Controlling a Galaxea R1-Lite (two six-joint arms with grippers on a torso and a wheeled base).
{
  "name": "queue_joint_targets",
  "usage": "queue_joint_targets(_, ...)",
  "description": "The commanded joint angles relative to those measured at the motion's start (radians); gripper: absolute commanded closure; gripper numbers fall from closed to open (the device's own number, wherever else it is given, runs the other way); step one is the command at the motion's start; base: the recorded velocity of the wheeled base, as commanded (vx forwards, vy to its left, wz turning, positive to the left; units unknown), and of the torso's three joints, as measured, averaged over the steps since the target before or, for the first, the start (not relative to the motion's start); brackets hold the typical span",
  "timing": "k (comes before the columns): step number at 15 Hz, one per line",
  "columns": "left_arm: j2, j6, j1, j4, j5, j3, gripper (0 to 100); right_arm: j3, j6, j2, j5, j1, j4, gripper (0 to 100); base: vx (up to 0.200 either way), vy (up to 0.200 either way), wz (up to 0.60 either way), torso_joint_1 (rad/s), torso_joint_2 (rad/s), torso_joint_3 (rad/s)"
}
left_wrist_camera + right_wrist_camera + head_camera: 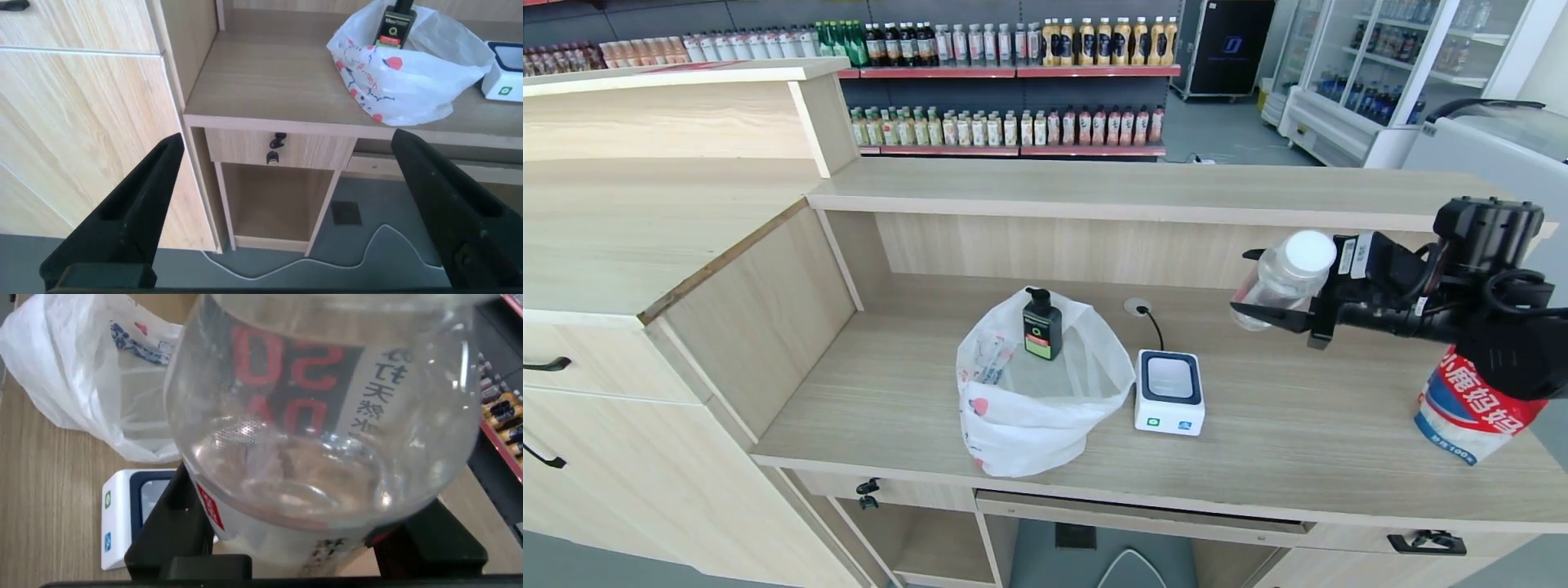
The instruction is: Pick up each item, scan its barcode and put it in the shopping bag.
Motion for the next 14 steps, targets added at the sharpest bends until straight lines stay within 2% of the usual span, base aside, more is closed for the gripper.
queue_joint_targets(1, 0.000, 0.000, 0.000, -0.001, 0.000, 0.000, 0, -0.003, -0.027, 0.032, 0.008, 0.000, 0.003, 100, 0.000, 0.000, 0.00, 0.000, 0.00, 0.000)
queue_joint_targets(5, 0.000, 0.000, 0.000, -0.001, 0.000, 0.000, 0, -0.004, -0.142, 0.064, 0.060, 0.009, 0.038, 100, 0.000, 0.000, 0.00, 0.000, 0.00, 0.000)
queue_joint_targets(7, 0.000, 0.000, 0.000, -0.001, 0.000, 0.000, 0, -0.020, -0.277, 0.082, 0.116, 0.006, 0.134, 100, 0.000, 0.000, 0.00, 0.000, 0.00, 0.000)
queue_joint_targets(9, 0.000, 0.000, 0.000, -0.001, 0.000, 0.000, 0, -0.053, -0.368, 0.102, 0.119, 0.003, 0.223, 100, 0.000, 0.000, 0.00, 0.000, 0.00, 0.000)
queue_joint_targets(14, 0.000, 0.000, 0.000, -0.001, 0.000, 0.000, 0, -0.113, -0.394, 0.141, 0.114, 0.019, 0.234, 100, 0.000, 0.000, 0.00, 0.000, 0.00, 0.000)
